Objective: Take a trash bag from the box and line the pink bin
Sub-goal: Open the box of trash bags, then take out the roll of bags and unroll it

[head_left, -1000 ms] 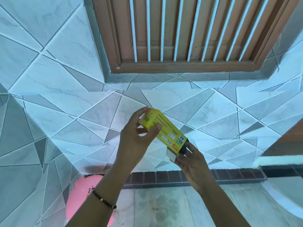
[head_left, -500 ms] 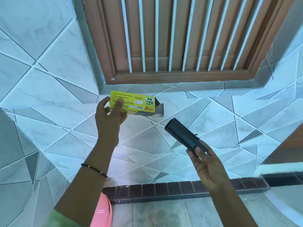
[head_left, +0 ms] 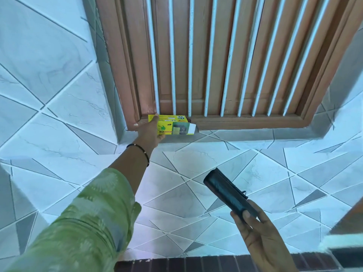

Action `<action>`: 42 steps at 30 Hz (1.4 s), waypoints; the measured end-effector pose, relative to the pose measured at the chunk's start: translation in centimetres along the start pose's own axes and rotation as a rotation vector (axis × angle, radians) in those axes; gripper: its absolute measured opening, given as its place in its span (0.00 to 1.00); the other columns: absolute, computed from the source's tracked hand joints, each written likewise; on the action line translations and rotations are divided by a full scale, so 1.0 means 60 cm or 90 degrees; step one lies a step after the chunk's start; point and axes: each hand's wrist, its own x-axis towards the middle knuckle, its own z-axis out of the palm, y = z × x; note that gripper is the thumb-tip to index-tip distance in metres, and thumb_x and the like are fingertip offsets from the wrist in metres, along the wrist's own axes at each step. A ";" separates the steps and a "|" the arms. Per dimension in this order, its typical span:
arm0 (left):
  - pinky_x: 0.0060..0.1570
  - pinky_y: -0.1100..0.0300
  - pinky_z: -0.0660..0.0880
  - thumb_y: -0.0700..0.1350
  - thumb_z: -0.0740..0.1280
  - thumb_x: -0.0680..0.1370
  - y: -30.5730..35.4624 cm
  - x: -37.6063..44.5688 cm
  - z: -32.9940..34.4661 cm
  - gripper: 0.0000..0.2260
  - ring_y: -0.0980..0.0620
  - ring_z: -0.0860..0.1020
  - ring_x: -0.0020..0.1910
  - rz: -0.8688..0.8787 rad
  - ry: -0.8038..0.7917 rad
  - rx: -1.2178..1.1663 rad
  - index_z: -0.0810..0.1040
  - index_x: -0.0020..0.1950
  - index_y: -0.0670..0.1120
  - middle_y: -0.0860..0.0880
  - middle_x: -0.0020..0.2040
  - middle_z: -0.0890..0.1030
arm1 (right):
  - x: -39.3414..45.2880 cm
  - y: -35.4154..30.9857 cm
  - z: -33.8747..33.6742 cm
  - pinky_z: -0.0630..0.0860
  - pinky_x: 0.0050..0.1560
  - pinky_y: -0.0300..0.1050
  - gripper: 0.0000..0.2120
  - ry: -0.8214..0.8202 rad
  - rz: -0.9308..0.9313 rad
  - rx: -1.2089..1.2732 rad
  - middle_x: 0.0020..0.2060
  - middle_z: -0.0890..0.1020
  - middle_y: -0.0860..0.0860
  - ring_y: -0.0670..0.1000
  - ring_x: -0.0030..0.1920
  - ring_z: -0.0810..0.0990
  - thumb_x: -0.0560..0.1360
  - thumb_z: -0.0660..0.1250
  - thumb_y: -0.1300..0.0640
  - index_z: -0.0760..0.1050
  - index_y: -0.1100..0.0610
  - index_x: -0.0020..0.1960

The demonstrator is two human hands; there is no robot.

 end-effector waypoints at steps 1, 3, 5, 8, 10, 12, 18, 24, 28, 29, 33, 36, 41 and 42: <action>0.51 0.52 0.78 0.52 0.69 0.73 -0.002 0.012 0.004 0.20 0.50 0.71 0.51 -0.006 0.006 0.024 0.69 0.59 0.44 0.50 0.50 0.70 | 0.001 0.000 0.000 0.81 0.34 0.39 0.11 0.007 0.007 -0.004 0.38 0.86 0.54 0.56 0.36 0.85 0.69 0.62 0.73 0.74 0.63 0.49; 0.55 0.53 0.77 0.51 0.69 0.74 -0.009 0.029 0.014 0.19 0.50 0.69 0.53 -0.004 0.017 0.072 0.69 0.59 0.43 0.50 0.51 0.69 | 0.005 0.002 -0.004 0.81 0.33 0.39 0.11 0.024 0.023 -0.011 0.38 0.86 0.54 0.56 0.35 0.85 0.73 0.57 0.74 0.74 0.63 0.48; 0.55 0.54 0.73 0.48 0.67 0.76 -0.016 0.034 0.016 0.10 0.50 0.67 0.51 0.011 0.062 0.127 0.69 0.47 0.44 0.50 0.44 0.69 | 0.006 0.004 0.001 0.81 0.33 0.40 0.11 0.026 0.034 -0.017 0.38 0.86 0.55 0.57 0.35 0.85 0.72 0.59 0.74 0.74 0.63 0.49; 0.59 0.53 0.69 0.52 0.63 0.73 -0.034 0.064 0.008 0.17 0.46 0.69 0.54 0.031 0.074 0.323 0.71 0.57 0.45 0.43 0.57 0.74 | 0.011 0.007 0.006 0.81 0.33 0.41 0.13 0.027 0.046 -0.018 0.38 0.86 0.56 0.57 0.35 0.85 0.66 0.62 0.72 0.74 0.64 0.49; 0.66 0.50 0.65 0.58 0.63 0.72 -0.049 0.084 -0.001 0.27 0.41 0.67 0.63 0.024 0.137 0.465 0.67 0.66 0.45 0.39 0.66 0.69 | 0.010 0.010 0.008 0.81 0.32 0.41 0.12 0.031 0.059 -0.018 0.36 0.85 0.57 0.57 0.33 0.85 0.68 0.61 0.74 0.74 0.64 0.48; 0.67 0.47 0.65 0.60 0.67 0.71 -0.055 0.088 0.001 0.32 0.39 0.66 0.66 0.066 0.167 0.456 0.66 0.68 0.44 0.38 0.67 0.68 | 0.009 0.018 0.007 0.81 0.30 0.41 0.12 0.048 0.081 -0.015 0.34 0.85 0.58 0.58 0.31 0.84 0.72 0.57 0.76 0.74 0.64 0.47; 0.68 0.48 0.63 0.58 0.70 0.70 -0.064 0.082 0.011 0.39 0.38 0.64 0.69 0.070 0.206 0.339 0.56 0.70 0.39 0.38 0.70 0.62 | -0.001 0.044 0.016 0.80 0.25 0.46 0.14 0.056 0.154 -0.044 0.30 0.84 0.61 0.61 0.27 0.83 0.65 0.62 0.78 0.73 0.65 0.47; 0.55 0.53 0.74 0.54 0.70 0.70 -0.077 0.054 -0.014 0.20 0.44 0.74 0.54 0.076 0.129 0.144 0.72 0.54 0.44 0.43 0.53 0.75 | -0.014 0.064 0.010 0.82 0.29 0.46 0.13 0.038 0.164 -0.044 0.34 0.84 0.62 0.62 0.31 0.83 0.69 0.59 0.79 0.73 0.65 0.48; 0.46 0.56 0.72 0.55 0.64 0.76 -0.130 -0.111 -0.067 0.13 0.49 0.76 0.48 0.006 -0.238 0.317 0.76 0.53 0.47 0.50 0.48 0.79 | -0.023 0.063 0.008 0.82 0.37 0.45 0.21 0.005 0.119 -0.045 0.44 0.83 0.63 0.61 0.41 0.84 0.58 0.69 0.75 0.73 0.64 0.49; 0.48 0.56 0.74 0.58 0.62 0.76 -0.140 -0.147 -0.084 0.17 0.49 0.77 0.51 -0.058 -0.342 0.388 0.77 0.56 0.47 0.50 0.52 0.80 | -0.022 0.062 0.011 0.82 0.39 0.45 0.22 0.000 0.117 -0.055 0.45 0.83 0.63 0.61 0.43 0.84 0.56 0.70 0.74 0.73 0.64 0.49; 0.44 0.56 0.78 0.62 0.56 0.76 -0.182 -0.242 -0.165 0.25 0.47 0.82 0.48 -0.219 -0.558 0.443 0.79 0.58 0.44 0.44 0.51 0.84 | -0.033 0.066 0.011 0.82 0.39 0.46 0.19 -0.019 0.126 -0.067 0.48 0.81 0.64 0.62 0.44 0.83 0.62 0.68 0.75 0.73 0.64 0.51; 0.39 0.58 0.79 0.55 0.64 0.73 -0.204 -0.285 -0.205 0.18 0.49 0.81 0.38 -0.171 -0.482 0.323 0.81 0.51 0.43 0.44 0.41 0.83 | -0.045 0.081 0.009 0.82 0.42 0.47 0.19 -0.014 0.131 -0.065 0.48 0.81 0.63 0.61 0.46 0.82 0.65 0.67 0.73 0.72 0.64 0.55; 0.46 0.50 0.81 0.45 0.67 0.76 -0.249 -0.342 -0.215 0.07 0.46 0.83 0.40 -0.023 -0.314 0.293 0.81 0.53 0.47 0.45 0.41 0.85 | -0.058 0.113 0.024 0.82 0.47 0.47 0.15 0.005 0.168 -0.094 0.48 0.83 0.62 0.59 0.47 0.83 0.72 0.66 0.68 0.73 0.67 0.58; 0.46 0.49 0.81 0.46 0.68 0.75 -0.255 -0.349 -0.216 0.07 0.47 0.82 0.38 0.004 -0.294 0.306 0.81 0.51 0.48 0.46 0.40 0.85 | -0.062 0.118 0.025 0.82 0.45 0.45 0.14 0.007 0.174 -0.115 0.46 0.83 0.61 0.58 0.45 0.83 0.72 0.66 0.68 0.74 0.68 0.58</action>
